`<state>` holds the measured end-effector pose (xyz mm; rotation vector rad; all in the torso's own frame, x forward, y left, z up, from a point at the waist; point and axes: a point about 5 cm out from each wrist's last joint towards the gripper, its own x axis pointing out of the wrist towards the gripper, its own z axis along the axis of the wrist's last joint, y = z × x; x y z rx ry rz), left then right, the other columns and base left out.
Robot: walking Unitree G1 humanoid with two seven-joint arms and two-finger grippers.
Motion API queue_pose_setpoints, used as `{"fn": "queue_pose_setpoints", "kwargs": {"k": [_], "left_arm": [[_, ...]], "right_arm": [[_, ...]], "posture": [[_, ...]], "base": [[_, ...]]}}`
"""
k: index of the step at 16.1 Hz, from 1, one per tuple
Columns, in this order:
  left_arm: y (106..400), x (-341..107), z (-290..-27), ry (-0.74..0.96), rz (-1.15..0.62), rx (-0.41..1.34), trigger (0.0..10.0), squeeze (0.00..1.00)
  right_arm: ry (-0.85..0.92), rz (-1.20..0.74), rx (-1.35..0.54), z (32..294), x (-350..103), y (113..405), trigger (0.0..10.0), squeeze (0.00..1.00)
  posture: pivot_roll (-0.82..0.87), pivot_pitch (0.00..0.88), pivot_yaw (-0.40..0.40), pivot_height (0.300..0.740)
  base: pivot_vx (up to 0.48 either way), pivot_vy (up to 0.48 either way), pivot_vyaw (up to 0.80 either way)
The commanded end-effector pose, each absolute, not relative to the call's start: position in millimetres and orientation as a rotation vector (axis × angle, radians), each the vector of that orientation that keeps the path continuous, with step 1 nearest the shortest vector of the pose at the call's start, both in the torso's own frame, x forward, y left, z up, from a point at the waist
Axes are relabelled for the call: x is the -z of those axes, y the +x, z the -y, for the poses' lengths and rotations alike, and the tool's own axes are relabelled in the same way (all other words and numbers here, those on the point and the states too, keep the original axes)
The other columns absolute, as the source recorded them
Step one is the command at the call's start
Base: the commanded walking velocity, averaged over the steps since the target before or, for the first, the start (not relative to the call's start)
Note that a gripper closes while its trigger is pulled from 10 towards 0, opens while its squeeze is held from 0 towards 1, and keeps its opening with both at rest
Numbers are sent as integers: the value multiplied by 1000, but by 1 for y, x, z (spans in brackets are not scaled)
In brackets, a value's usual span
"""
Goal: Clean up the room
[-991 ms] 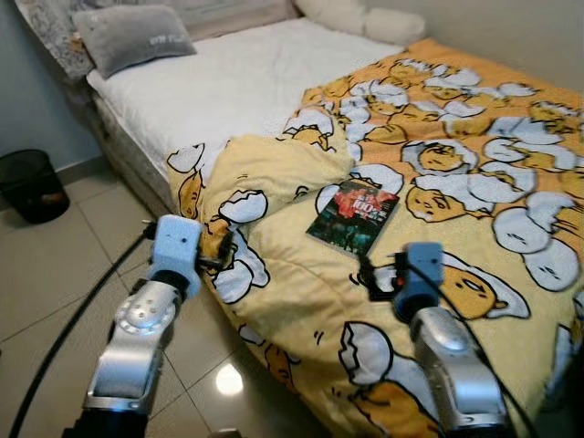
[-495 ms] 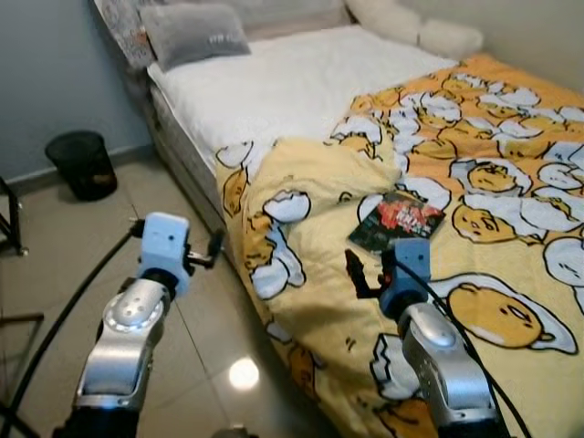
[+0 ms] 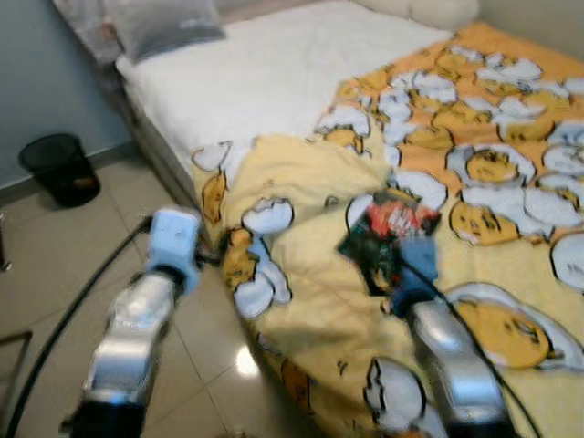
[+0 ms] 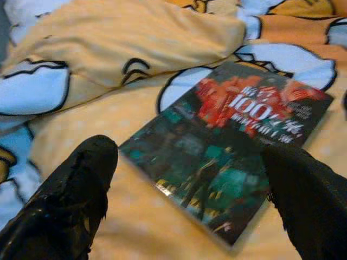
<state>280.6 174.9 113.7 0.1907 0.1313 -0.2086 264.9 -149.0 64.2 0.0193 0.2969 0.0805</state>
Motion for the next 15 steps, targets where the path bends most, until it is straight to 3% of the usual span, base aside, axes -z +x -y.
{"fn": "queue_pose_setpoints", "kwargs": {"k": [1, 4, 12, 14, 15], "left_arm": [[278, -108, -184, 211, -156, 179, 10000, 980], [276, -107, -182, 212, -162, 185, 10000, 894], [275, -105, -181, 220, -169, 187, 10000, 780], [276, -105, -182, 225, -172, 180, 10000, 545], [276, -105, -183, 227, -172, 172, 10000, 345]], "right_arm": [[36, -292, -105, 139, -65, 266, 10000, 1000], [32, -297, -102, 141, -63, 265, 10000, 1000], [22, -298, -111, 141, -63, 265, 10000, 1000], [22, -298, -107, 140, -63, 266, 10000, 1000], [20, -300, -105, 140, -63, 266, 10000, 1000]], "posture": [[65, 0, 20, 740], [63, 0, 20, 740], [62, 0, 17, 740], [61, 0, 18, 740], [60, 0, 19, 740]], "base": [[0, 0, 0], [0, 0, 0], [0, 0, 0], [0, 0, 0], [0, 0, 0]]}}
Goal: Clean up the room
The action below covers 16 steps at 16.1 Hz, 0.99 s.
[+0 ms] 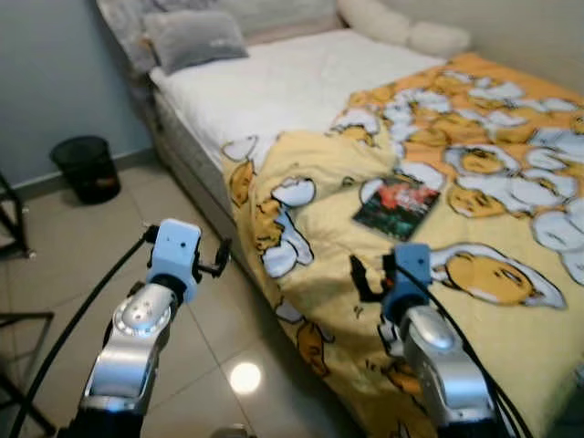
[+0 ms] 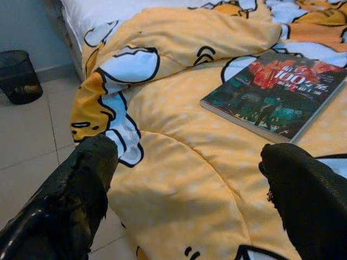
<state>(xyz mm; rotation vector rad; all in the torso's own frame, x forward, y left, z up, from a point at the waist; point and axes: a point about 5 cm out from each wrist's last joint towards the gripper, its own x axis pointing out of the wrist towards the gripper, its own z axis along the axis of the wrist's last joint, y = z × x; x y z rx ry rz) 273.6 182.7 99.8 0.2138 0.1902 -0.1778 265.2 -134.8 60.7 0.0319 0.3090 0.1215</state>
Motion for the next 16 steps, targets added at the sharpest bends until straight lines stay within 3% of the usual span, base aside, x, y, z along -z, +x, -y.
{"fn": "queue_pose_setpoints", "kwargs": {"k": [1, 2, 3, 4, 11, 16], "left_arm": [[277, -104, -183, 228, -174, 161, 10000, 118], [277, -104, -183, 220, -179, 152, 10000, 0], [278, -103, -184, 205, -181, 143, 10000, 0], [279, -104, -183, 201, -179, 143, 10000, 0], [281, -103, -182, 195, -180, 142, 10000, 0], [281, -106, -183, 185, -160, 144, 10000, 0]], "right_arm": [[20, -303, -99, 141, -63, 266, 10000, 1000], [13, -308, -87, 142, -62, 266, 10000, 1000], [8, -314, -74, 144, -61, 266, 10000, 1000], [1, -319, -66, 145, -61, 266, 10000, 0], [2, -336, -41, 149, -61, 269, 10000, 0], [10, -318, -2, 152, -64, 272, 10000, 0]], "posture": [[56, 0, 22, 740], [55, 0, 24, 740], [55, 0, 23, 740], [55, 0, 22, 740], [54, 0, 20, 740], [53, 0, 17, 740]], "base": [[0, 0, 0], [0, 0, 0], [0, 0, 0], [0, 0, 0], [0, 336, 0], [0, 0, 0]]}}
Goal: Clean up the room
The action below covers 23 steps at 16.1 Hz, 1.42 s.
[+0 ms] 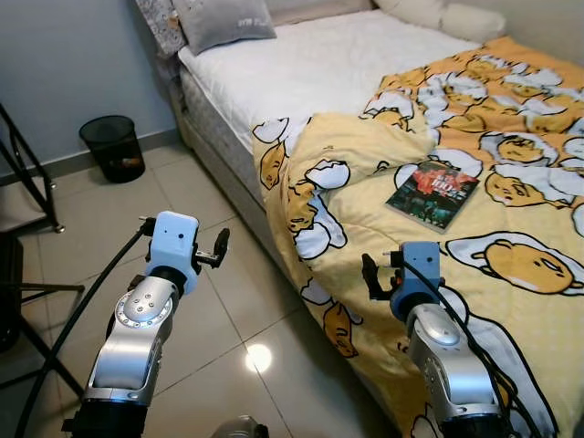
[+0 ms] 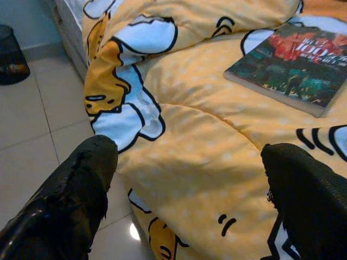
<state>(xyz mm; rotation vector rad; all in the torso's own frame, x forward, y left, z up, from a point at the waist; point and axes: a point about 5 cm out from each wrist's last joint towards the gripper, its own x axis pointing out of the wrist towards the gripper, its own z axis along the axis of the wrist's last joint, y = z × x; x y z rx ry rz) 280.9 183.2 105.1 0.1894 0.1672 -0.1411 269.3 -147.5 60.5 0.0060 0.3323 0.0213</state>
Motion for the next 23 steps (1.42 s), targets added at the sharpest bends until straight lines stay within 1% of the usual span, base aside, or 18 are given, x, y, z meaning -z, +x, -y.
{"fn": "queue_pose_setpoints", "kwargs": {"k": [1, 5, 23], "left_arm": [[281, -107, -182, 180, -154, 150, 10000, 0], [279, -106, -179, 173, -158, 175, 10000, 0], [276, -104, -179, 166, -167, 179, 10000, 0]], "right_arm": [[6, -307, 13, 154, -66, 273, 10000, 0], [53, -271, 84, 162, -72, 278, 10000, 0], [55, -281, 58, 157, -70, 276, 10000, 0]], "posture": [[55, 0, 14, 740], [54, 0, 14, 740], [59, 0, 4, 740]], "base": [[0, 0, 0], [215, 0, 0], [360, 0, 0]]}}
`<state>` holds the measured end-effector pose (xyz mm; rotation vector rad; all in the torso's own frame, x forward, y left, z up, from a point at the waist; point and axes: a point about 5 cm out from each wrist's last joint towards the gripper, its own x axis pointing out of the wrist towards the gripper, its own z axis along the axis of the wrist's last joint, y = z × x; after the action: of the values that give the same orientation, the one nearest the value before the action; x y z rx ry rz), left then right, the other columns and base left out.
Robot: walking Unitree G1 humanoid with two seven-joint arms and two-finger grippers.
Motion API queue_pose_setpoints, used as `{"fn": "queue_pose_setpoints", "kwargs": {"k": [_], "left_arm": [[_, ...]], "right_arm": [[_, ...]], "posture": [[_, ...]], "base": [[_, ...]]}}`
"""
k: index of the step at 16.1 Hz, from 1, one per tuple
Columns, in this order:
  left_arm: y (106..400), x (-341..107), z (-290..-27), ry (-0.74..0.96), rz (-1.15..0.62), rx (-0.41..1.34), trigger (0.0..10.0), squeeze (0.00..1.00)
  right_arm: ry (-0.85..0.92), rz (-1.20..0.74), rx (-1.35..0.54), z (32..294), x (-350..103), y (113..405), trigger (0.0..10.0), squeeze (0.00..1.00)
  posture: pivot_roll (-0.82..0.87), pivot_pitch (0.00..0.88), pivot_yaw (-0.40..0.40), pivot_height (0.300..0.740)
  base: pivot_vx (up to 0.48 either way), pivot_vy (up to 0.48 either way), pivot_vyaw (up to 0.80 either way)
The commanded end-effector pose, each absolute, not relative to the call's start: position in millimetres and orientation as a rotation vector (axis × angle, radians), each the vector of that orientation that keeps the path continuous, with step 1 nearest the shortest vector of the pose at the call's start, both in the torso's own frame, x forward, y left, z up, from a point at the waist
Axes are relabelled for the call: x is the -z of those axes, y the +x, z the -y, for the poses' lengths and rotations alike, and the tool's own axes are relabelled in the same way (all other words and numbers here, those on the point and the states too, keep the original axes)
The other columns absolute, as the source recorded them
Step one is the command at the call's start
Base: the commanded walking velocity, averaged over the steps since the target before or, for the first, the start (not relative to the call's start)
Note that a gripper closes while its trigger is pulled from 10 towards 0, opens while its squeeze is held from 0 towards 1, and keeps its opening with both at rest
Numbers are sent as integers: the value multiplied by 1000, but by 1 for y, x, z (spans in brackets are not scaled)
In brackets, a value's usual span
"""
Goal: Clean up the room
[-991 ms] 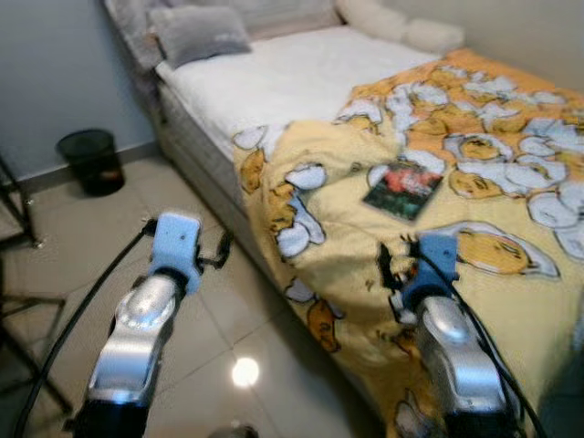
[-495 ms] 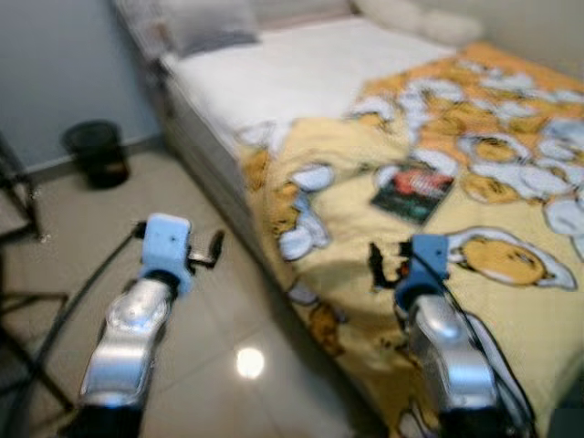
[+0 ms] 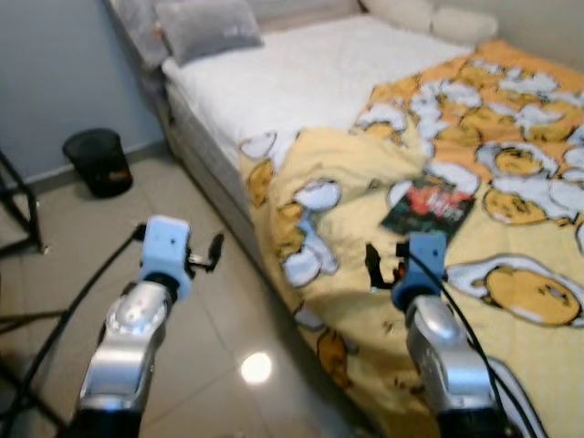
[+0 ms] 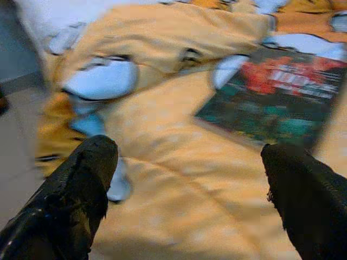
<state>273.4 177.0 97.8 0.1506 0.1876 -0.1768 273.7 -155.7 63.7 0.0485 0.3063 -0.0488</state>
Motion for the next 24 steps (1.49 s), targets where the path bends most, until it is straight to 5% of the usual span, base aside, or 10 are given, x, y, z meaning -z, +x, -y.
{"fn": "queue_pose_setpoints", "kwargs": {"k": [1, 14, 15, 20, 21, 22, 24], "left_arm": [[275, -103, -179, 167, -169, 181, 10000, 0], [270, -97, -171, 218, -191, 239, 10000, 0], [271, -98, -168, 222, -187, 277, 10000, 0], [269, -106, -156, 223, -177, 468, 10000, 0], [269, -107, -155, 225, -176, 489, 10000, 0], [265, -114, -153, 243, -166, 585, 10000, 0], [258, -120, -154, 261, -175, 668, 10000, 0]], "right_arm": [[54, -282, 59, 157, -70, 276, 10000, 0], [53, -304, 107, 165, -67, 280, 10000, 0], [75, -294, 106, 166, -69, 285, 10000, 1000], [141, -307, 152, 181, -74, 313, 10000, 1000], [159, -312, 169, 184, -73, 317, 10000, 596], [291, -326, 246, 202, -72, 333, 10000, 0], [363, -318, 320, 221, -76, 343, 10000, 0]], "posture": [[57, 0, 3, 740], [70, 0, -15, 740], [74, 0, -18, 740], [94, 0, -20, 740], [94, 0, -20, 740], [121, 0, -1, 740], [142, 0, 15, 740]], "base": [[364, 0, 0], [128, 0, -123], [0, 0, 0], [0, 0, 0], [0, 0, 0], [0, 0, 0], [0, 0, 0]]}}
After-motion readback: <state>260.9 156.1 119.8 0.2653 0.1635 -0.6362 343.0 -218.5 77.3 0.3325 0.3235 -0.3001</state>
